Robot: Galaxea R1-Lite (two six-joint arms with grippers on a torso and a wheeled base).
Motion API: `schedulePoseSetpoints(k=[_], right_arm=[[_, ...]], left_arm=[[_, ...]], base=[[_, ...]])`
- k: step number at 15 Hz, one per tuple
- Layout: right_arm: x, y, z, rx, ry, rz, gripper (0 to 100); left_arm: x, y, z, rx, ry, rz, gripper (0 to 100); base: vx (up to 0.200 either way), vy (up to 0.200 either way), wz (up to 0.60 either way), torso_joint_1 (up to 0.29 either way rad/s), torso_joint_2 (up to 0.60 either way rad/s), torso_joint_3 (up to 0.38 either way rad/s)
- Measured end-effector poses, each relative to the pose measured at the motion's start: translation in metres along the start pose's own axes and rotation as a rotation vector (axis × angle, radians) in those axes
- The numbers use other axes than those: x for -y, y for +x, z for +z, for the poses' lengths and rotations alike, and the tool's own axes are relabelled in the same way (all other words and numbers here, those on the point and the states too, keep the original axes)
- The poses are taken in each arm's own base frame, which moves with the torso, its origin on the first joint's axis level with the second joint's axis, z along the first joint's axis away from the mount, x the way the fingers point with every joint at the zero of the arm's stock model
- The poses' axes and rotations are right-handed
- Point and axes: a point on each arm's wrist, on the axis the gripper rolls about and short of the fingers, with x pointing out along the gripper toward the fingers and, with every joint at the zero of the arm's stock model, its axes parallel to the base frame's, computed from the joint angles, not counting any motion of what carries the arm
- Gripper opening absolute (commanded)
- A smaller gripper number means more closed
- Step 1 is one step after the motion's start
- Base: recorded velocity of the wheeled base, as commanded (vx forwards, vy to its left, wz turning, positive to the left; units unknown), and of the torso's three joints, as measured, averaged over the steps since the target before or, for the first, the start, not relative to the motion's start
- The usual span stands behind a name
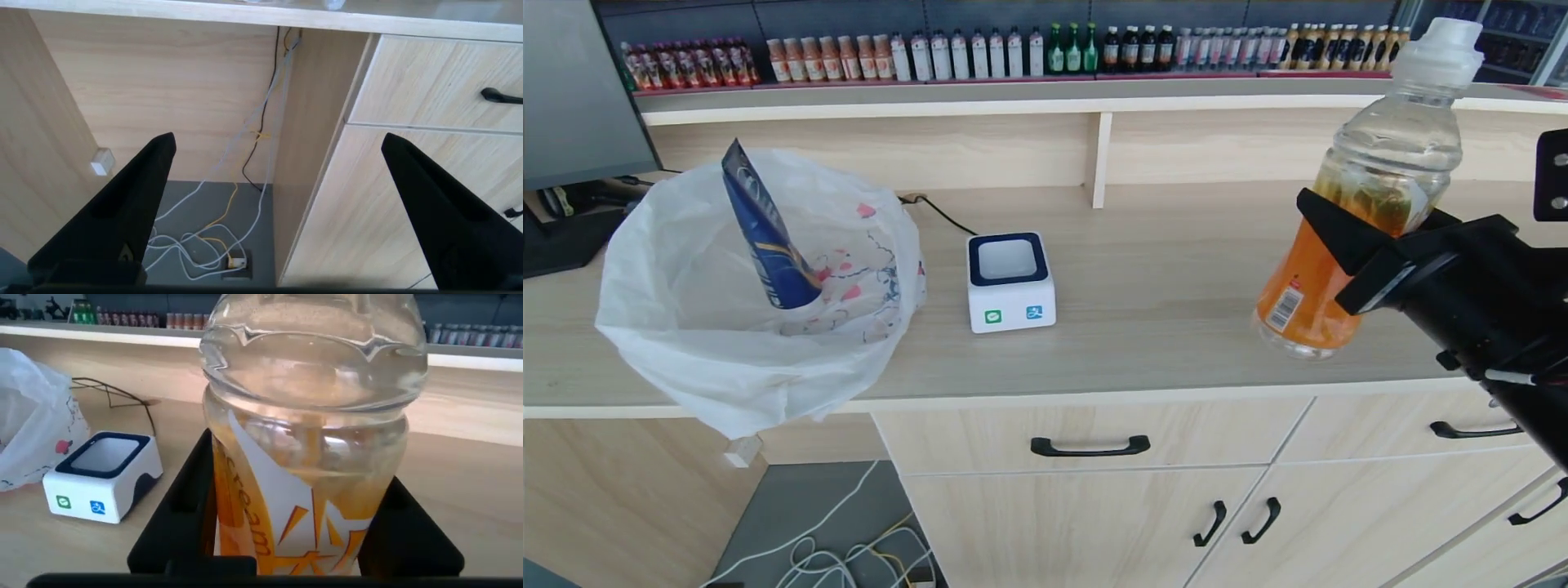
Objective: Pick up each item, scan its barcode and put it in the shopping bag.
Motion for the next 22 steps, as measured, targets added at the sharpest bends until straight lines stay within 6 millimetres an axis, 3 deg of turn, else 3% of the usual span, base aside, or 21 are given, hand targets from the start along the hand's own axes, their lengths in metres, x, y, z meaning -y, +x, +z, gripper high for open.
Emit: schedulePoseSetpoints(k=[7, 12, 18, 22], right_arm=[[-0.002, 0.035, 0.013, 0.092, 0.003, -0.010, 0], [-0.005, 0.041, 0.008, 0.109, -0.033, 0.038, 0], [-0.006, 0.044, 0.005, 0.116, -0.084, 0.085, 0], [-0.008, 0.057, 0.009, 0.134, -0.091, 0.092, 0]], left_arm=[[0.000, 0.000, 0.000, 0.002, -0.001, 0.000, 100], [0.000, 0.000, 0.000, 0.002, -0.001, 0.000, 100], [0.000, 0.000, 0.000, 0.002, 0.002, -0.001, 100], [0.000, 0.000, 0.000, 0.002, 0.002, 0.000, 100]], base=[[0.000, 0.200, 0.00, 0.002, 0.00, 0.002], [0.000, 0.200, 0.00, 0.003, 0.00, 0.001], [0.000, 0.000, 0.00, 0.000, 0.00, 0.000], [0.000, 0.000, 0.00, 0.000, 0.00, 0.000]])
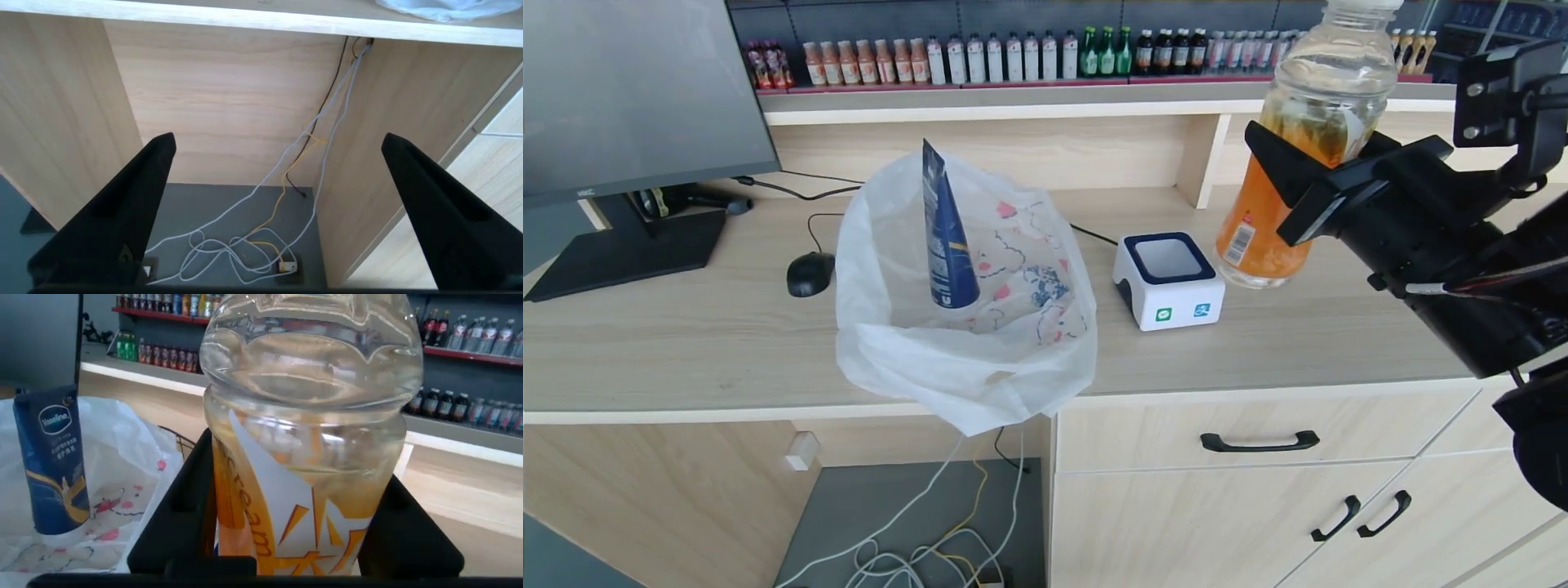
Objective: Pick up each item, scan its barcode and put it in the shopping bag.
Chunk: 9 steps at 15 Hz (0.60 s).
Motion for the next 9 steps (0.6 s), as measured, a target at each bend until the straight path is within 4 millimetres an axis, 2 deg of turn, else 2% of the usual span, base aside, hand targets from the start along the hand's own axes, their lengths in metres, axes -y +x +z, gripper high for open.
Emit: schedulePoseSetpoints(k=[4, 9], right_arm=[[0.000, 0.020, -0.002, -0.003, -0.003, 0.036, 0], [0.014, 0.059, -0.007, 0.075, -0.054, 0.053, 0]], left_arm=[[0.000, 0.000, 0.000, 0.000, 0.000, 0.000, 100], [0.000, 0.000, 0.000, 0.000, 0.000, 0.000, 100]], base=[[0.000, 0.000, 0.00, 0.000, 0.00, 0.000], [0.000, 0.000, 0.00, 0.000, 0.00, 0.000]])
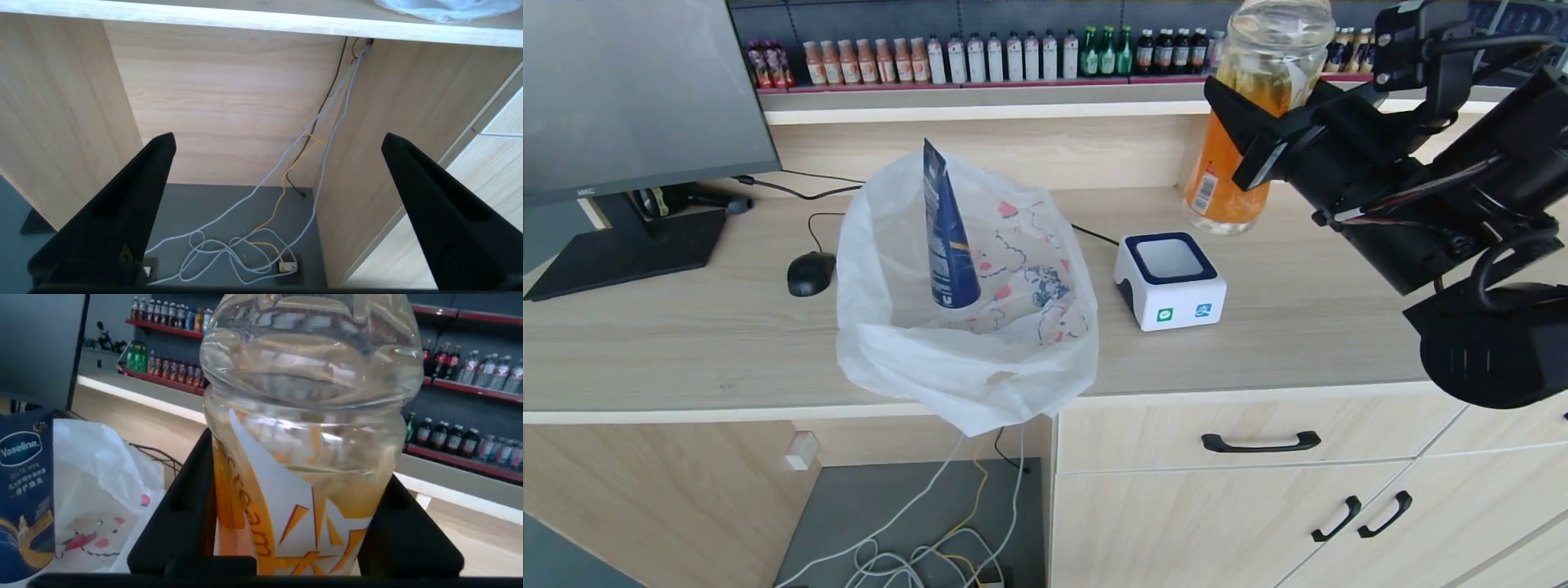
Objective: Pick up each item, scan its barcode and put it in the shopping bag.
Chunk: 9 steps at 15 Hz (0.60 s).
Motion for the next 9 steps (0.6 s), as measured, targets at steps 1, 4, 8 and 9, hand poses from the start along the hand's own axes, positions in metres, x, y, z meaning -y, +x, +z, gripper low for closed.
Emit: schedulePoseSetpoints(k=[1, 4, 8, 9], right_arm=[[0.004, 0.005, -0.005, 0.005, -0.028, 0.014, 0], [0.020, 0.019, -0.015, 0.066, -0.199, 0.081, 0], [0.022, 0.022, -0.025, 0.120, -0.355, 0.062, 0], [0.019, 0.022, -0.024, 0.153, -0.401, 0.053, 0]], left_arm=[[0.000, 0.000, 0.000, 0.000, 0.000, 0.000, 100], [0.000, 0.000, 0.000, 0.000, 0.000, 0.000, 100], [0.000, 0.000, 0.000, 0.000, 0.000, 0.000, 100], [0.000, 0.000, 0.000, 0.000, 0.000, 0.000, 100]], base=[[0.000, 0.000, 0.00, 0.000, 0.00, 0.000], [0.000, 0.000, 0.00, 0.000, 0.00, 0.000], [0.000, 0.000, 0.00, 0.000, 0.00, 0.000], [0.000, 0.000, 0.00, 0.000, 0.00, 0.000]])
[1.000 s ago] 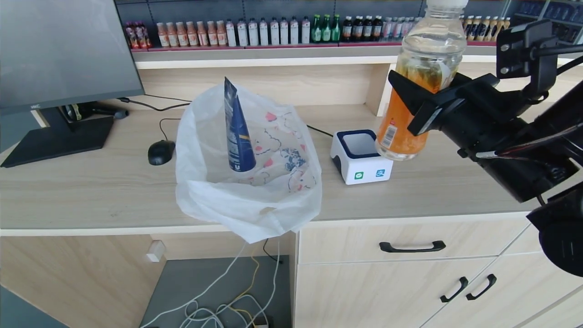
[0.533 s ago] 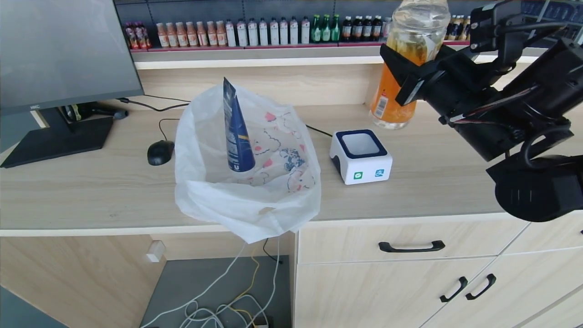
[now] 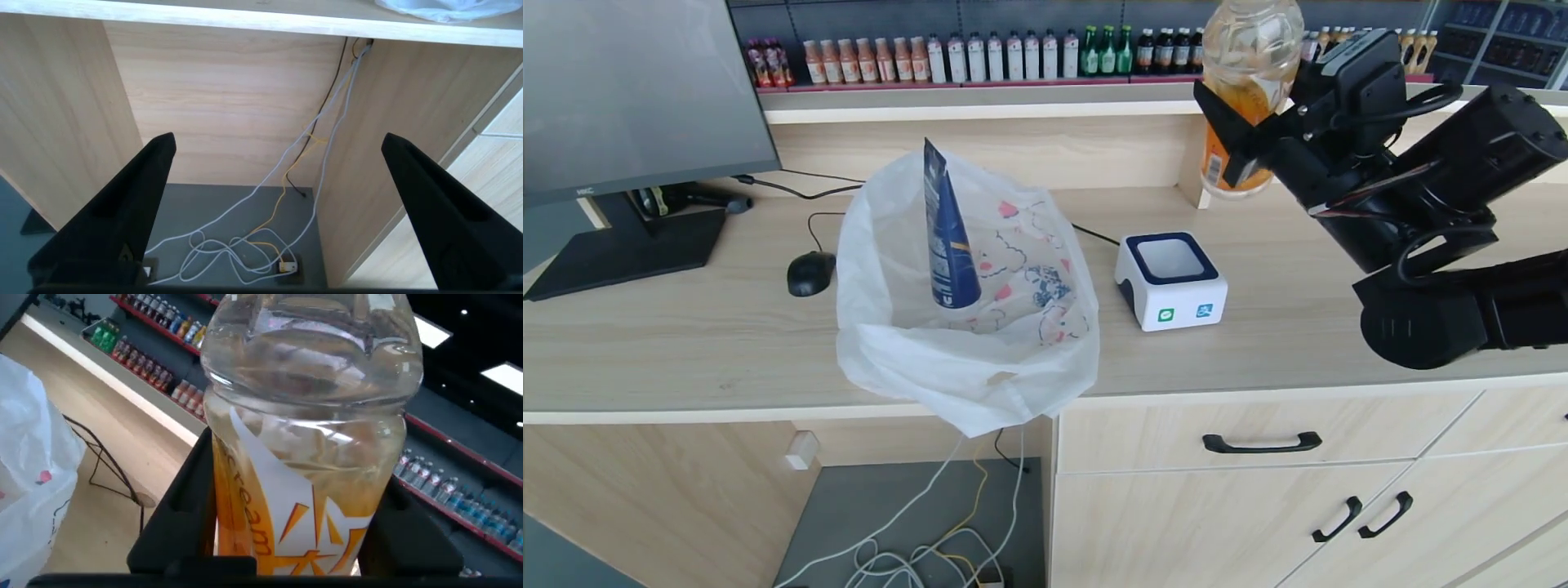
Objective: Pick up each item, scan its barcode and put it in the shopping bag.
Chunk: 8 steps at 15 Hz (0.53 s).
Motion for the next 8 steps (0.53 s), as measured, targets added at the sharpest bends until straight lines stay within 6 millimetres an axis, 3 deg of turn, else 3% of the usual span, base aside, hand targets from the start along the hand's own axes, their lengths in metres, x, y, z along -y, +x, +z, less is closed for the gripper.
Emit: schedulePoseSetpoints(k=[5, 8], right_arm=[[-0.021, -0.018, -0.001, 0.084, -0.058, 0.079, 0], [-0.029, -0.016, 0.004, 0.164, -0.082, 0.170, 0]], left_arm=[[0.000, 0.000, 0.000, 0.000, 0.000, 0.000, 100], [0.000, 0.000, 0.000, 0.000, 0.000, 0.000, 100]], base=[[0.000, 0.000, 0.00, 0.000, 0.00, 0.000], [0.000, 0.000, 0.00, 0.000, 0.00, 0.000]])
